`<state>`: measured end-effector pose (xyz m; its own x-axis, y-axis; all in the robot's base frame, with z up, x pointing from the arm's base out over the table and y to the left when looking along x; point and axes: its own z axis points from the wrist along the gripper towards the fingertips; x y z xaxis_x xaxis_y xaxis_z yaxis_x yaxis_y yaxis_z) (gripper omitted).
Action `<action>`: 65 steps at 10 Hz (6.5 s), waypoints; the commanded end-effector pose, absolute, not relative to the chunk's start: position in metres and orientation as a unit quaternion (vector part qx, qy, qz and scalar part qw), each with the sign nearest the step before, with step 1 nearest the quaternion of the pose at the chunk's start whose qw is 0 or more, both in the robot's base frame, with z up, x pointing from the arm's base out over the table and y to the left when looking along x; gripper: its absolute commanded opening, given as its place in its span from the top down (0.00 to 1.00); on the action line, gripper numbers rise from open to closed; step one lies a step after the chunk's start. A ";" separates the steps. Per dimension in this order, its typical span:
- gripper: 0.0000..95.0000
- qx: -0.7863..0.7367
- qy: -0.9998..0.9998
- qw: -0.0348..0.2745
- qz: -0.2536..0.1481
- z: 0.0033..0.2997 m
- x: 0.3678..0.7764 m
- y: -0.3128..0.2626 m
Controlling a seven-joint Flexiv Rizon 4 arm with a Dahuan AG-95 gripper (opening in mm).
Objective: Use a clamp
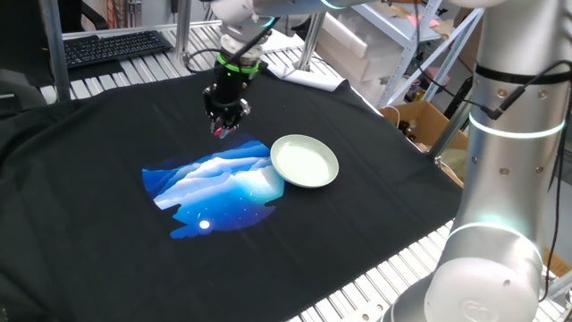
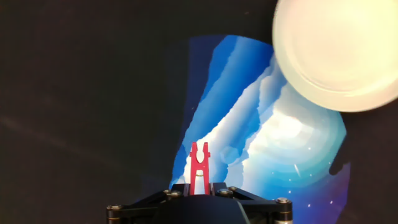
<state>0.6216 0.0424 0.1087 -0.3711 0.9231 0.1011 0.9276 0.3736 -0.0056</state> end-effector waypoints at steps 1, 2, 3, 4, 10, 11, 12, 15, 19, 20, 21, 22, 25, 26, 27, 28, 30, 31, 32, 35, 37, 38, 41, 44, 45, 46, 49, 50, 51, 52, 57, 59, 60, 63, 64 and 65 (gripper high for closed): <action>1.00 -0.579 -0.814 0.040 -0.011 0.110 0.619 0.043; 1.00 -0.581 -0.813 0.038 -0.005 0.110 0.619 0.043; 1.00 -0.578 -0.815 0.041 -0.005 0.110 0.619 0.043; 1.00 -0.584 -0.811 0.046 -0.007 0.110 0.619 0.043; 1.00 -0.595 -0.802 0.046 0.017 0.108 0.617 0.041; 1.00 -0.597 -0.800 0.047 0.019 0.106 0.614 0.039; 1.00 -0.593 -0.803 0.049 0.016 0.105 0.608 0.031; 1.00 -0.592 -0.804 0.053 0.007 0.108 0.591 0.007; 1.00 -0.582 -0.810 0.068 -0.012 0.115 0.555 -0.019; 1.00 -0.575 -0.815 0.069 -0.015 0.116 0.546 -0.024; 1.00 -0.562 -0.824 0.071 -0.020 0.116 0.536 -0.029; 1.00 -0.548 -0.832 0.077 -0.027 0.115 0.527 -0.035; 1.00 -0.514 -0.853 0.083 -0.039 0.109 0.509 -0.046; 1.00 -0.502 -0.860 0.086 -0.044 0.107 0.505 -0.047; 1.00 -0.487 -0.868 0.087 -0.045 0.105 0.500 -0.046; 1.00 -0.470 -0.877 0.089 -0.045 0.104 0.495 -0.046; 1.00 -0.435 -0.894 0.094 -0.041 0.101 0.490 -0.046; 1.00 -0.412 -0.905 0.097 -0.041 0.100 0.487 -0.046; 1.00 -0.396 -0.912 0.098 -0.039 0.099 0.485 -0.046; 1.00 -0.335 -0.937 0.099 -0.029 0.095 0.481 -0.050; 1.00 -0.304 -0.948 0.096 -0.019 0.093 0.480 -0.055; 1.00 -0.280 -0.955 0.097 -0.019 0.092 0.480 -0.060; 1.00 -0.222 -0.970 0.095 -0.009 0.088 0.478 -0.070; 1.00 -0.169 -0.979 0.114 -0.004 0.085 0.475 -0.071; 1.00 -0.161 -0.980 0.118 -0.004 0.084 0.474 -0.072; 1.00 -0.136 -0.983 0.125 -0.001 0.079 0.473 -0.073; 1.00 -0.112 -0.983 0.146 -0.002 0.071 0.469 -0.074; 1.00 -0.105 -0.982 0.155 -0.003 0.069 0.468 -0.075; 1.00 -0.101 -0.982 0.160 -0.003 0.068 0.466 -0.078; 1.00 -0.099 -0.981 0.168 0.000 0.066 0.465 -0.079; 1.00 -0.083 -0.980 0.183 -0.002 0.065 0.465 -0.079; 1.00 -0.081 -0.979 0.185 -0.006 0.066 0.465 -0.078; 1.00 -0.079 -0.980 0.184 -0.008 0.066 0.465 -0.078; 1.00 -0.070 -0.980 0.185 -0.009 0.066 0.465 -0.078; 1.00 -0.073 -0.978 0.195 -0.006 0.066 0.465 -0.078; 1.00 -0.074 -0.976 0.204 -0.005 0.066 0.465 -0.078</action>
<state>0.4641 -0.0781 0.0663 -0.9087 0.1390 0.3935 0.1430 0.9895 -0.0192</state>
